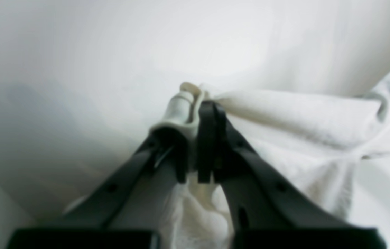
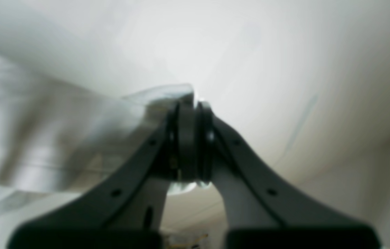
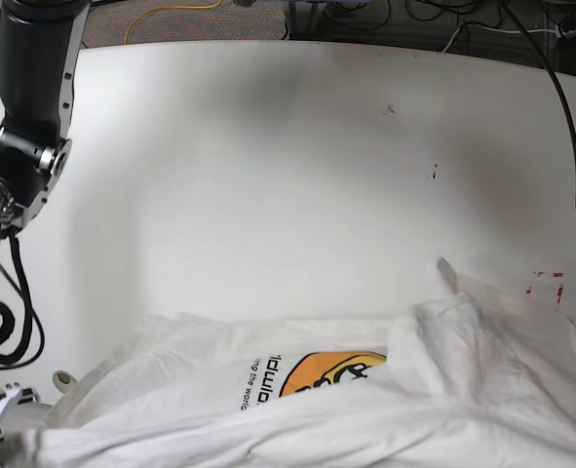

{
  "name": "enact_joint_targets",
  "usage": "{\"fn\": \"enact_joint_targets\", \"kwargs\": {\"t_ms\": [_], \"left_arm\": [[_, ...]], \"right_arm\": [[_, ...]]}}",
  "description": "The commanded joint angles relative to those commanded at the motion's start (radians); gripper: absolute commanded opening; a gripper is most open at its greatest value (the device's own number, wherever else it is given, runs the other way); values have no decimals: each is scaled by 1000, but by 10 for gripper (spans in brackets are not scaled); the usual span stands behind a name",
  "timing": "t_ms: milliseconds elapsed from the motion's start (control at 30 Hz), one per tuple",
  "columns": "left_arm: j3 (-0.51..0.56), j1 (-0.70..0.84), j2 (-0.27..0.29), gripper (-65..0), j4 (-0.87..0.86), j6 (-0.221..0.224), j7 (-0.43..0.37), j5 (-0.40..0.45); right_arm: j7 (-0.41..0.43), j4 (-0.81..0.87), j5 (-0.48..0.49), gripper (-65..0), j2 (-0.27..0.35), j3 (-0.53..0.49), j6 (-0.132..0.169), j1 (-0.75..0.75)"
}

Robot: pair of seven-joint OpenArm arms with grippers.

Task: Fold the T-shirt properly
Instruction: 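Lift the shirt with both grippers and stretch it apart, then lay the shirt flat on the table and open both grippers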

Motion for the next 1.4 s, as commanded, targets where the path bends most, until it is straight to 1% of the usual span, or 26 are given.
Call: {"fn": "enact_joint_targets", "kwargs": {"t_ms": [33,133,267,367,400,433,467,533,567,600,667,733,933,1033,1067,1100,1200,1300,1400], "left_arm": [[-37,71,3,-650,2,0,2,-3],[-104,198,12,-650,23,-2,2,-20],[-222,422,63,-650,78,-2,2,-32],[-301,571,100,-650,126,-2,3,-32],[-334,632,120,-650,146,-2,3,-32],[-350,658,129,-650,157,-2,3,-32],[-390,735,161,-650,184,-2,3,-31],[-425,810,196,-650,212,-2,3,-31],[-442,864,224,-650,235,-2,3,-29],[-448,884,238,-650,249,-2,3,-29],[-460,961,290,-650,288,-2,3,-28],[-463,1016,325,-650,305,-2,3,-26],[-460,1185,402,-650,313,-2,3,-26],[-462,1270,434,-650,313,-2,3,-25],[-462,1283,437,-650,313,-2,3,-21],[-462,1318,446,-650,313,-2,3,-11],[-462,1382,446,-650,311,-2,3,9],[-462,1428,446,-650,310,-2,3,32],[-462,1470,446,-650,308,-2,3,74]], "right_arm": [[-2,5,5,-650,-5,28,9,-46],[-2,8,2,-650,-21,87,25,-135],[-2,8,6,-650,-55,218,61,-293],[-2,8,6,-650,-84,279,61,-382],[-2,8,6,-650,-95,305,61,-413],[-2,8,6,-650,-98,319,61,-428],[-2,8,6,-650,-117,356,61,-480],[2,8,6,-650,-141,387,61,-528],[2,9,6,-650,-161,405,61,-568],[2,9,6,-650,-167,416,61,-586],[3,9,6,-650,-201,462,61,-657],[3,9,6,-650,-232,502,61,-704],[6,9,6,-650,-336,583,61,-836],[38,8,6,-650,-382,615,61,-911],[46,8,6,-650,-390,617,61,-924],[74,6,6,-650,-411,623,61,-962],[123,6,6,-650,-450,620,61,-1036],[144,5,6,-650,-471,618,61,-1082],[152,2,8,-650,-482,618,61,-1122]]}}
